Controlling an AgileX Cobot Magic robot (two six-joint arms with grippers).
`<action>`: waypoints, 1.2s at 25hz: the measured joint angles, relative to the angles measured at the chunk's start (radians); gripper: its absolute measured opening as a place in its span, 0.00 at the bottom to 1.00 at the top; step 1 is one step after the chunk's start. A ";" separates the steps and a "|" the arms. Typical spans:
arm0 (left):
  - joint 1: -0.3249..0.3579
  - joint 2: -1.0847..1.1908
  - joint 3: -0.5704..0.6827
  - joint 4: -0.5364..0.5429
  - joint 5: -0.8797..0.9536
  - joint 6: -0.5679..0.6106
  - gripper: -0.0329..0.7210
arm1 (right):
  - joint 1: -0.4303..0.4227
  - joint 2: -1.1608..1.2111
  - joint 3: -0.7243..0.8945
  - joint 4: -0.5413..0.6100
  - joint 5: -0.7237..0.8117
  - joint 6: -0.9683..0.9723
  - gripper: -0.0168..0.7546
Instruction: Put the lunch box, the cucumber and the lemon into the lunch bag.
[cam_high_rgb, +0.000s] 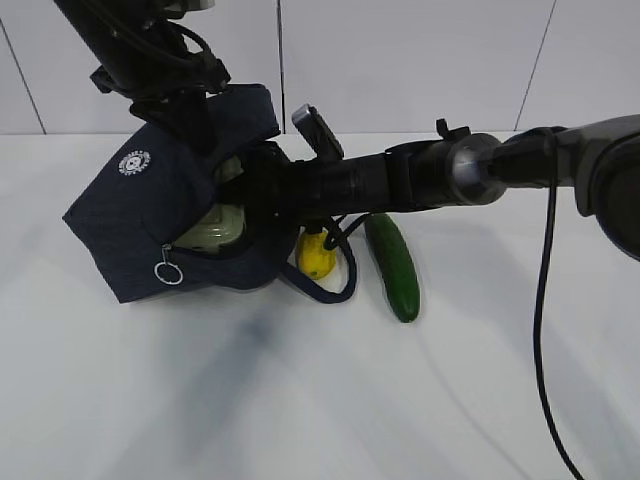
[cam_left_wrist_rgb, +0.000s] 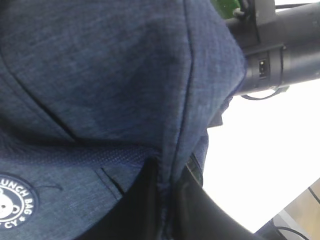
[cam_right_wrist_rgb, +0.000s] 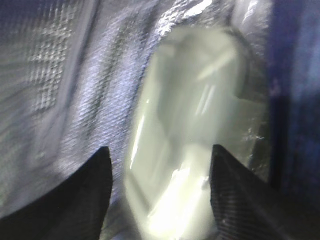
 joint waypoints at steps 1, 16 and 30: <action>0.000 0.000 0.000 0.000 0.000 0.000 0.06 | 0.000 0.000 0.000 -0.002 0.002 0.000 0.54; 0.000 0.002 0.000 0.002 0.000 0.000 0.06 | -0.172 -0.053 0.000 -0.077 0.268 0.031 0.63; 0.000 0.002 0.000 0.001 0.000 -0.002 0.06 | -0.275 -0.328 -0.003 -1.035 0.323 0.580 0.60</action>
